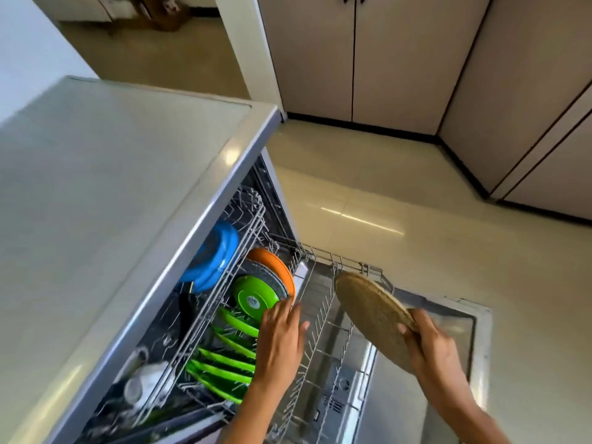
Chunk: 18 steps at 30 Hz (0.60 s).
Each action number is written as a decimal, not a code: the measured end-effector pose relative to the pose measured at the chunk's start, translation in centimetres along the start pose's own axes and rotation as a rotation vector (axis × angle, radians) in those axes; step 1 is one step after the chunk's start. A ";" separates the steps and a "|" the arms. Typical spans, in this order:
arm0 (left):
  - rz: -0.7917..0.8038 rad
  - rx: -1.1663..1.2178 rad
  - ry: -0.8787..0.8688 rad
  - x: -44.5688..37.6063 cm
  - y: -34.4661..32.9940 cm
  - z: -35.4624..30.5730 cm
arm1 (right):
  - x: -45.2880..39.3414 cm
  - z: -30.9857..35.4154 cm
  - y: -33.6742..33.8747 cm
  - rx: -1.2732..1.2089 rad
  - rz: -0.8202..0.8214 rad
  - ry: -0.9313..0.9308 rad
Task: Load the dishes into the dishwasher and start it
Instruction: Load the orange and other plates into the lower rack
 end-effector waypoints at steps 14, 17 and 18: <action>0.386 -0.498 -0.138 -15.3 -16.0 7.9 | -14.9 -5.5 -15.2 -0.131 0.022 0.089; 0.388 -0.522 -0.167 -16.0 -16.7 9.1 | -16.4 -5.5 -16.9 -0.158 0.044 0.090; 0.380 -0.522 -0.169 -16.0 -16.8 9.3 | -17.0 -5.5 -17.4 -0.161 0.051 0.092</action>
Point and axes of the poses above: each hand's wrist, its own x-axis away from the middle knuckle, its own y-axis out of the back of the hand, z = x × y, the point moved 7 cm from there along -x, towards the middle knuckle, and after that the axes turned 7 degrees about -x, right-handed, at the moved point
